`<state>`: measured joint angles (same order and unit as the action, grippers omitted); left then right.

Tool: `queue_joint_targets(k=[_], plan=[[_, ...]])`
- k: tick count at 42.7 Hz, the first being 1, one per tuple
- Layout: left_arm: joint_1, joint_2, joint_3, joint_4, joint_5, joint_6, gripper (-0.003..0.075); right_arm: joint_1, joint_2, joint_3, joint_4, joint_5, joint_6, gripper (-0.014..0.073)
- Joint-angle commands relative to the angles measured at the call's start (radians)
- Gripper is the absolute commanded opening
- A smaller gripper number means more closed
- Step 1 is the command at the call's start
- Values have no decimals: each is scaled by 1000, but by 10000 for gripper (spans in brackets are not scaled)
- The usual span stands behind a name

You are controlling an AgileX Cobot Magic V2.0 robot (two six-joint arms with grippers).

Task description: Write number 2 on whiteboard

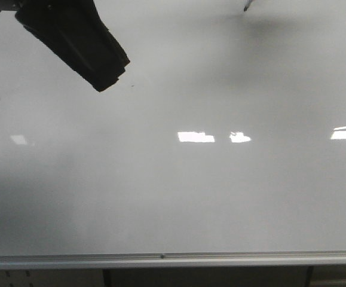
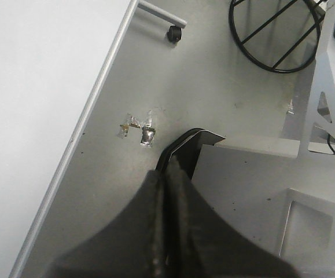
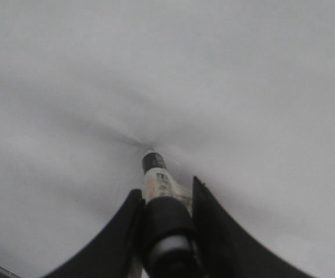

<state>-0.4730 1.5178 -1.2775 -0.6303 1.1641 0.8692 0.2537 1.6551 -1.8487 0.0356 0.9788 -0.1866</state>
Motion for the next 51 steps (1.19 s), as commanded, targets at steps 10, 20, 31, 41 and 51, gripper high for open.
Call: queue_joint_targets(k=[10, 20, 31, 41, 51], plan=[[-7, -43, -31, -55, -14, -6, -20, -3, -21, -39, -16, -83, 2, -62], [-7, -43, -31, -55, -16, -6, -20, -3, -21, -39, -23, -127, 5, -62], [-7, -43, -31, -55, -16, -6, -20, -3, -24, -39, -67, -161, 37, -62], [-7, -43, -31, -55, -16, -6, -20, -15, -41, -39, -129, -189, 77, -62], [-7, -43, -31, -55, -18, -6, -20, -86, -60, -39, -129, -170, 92, -62]])
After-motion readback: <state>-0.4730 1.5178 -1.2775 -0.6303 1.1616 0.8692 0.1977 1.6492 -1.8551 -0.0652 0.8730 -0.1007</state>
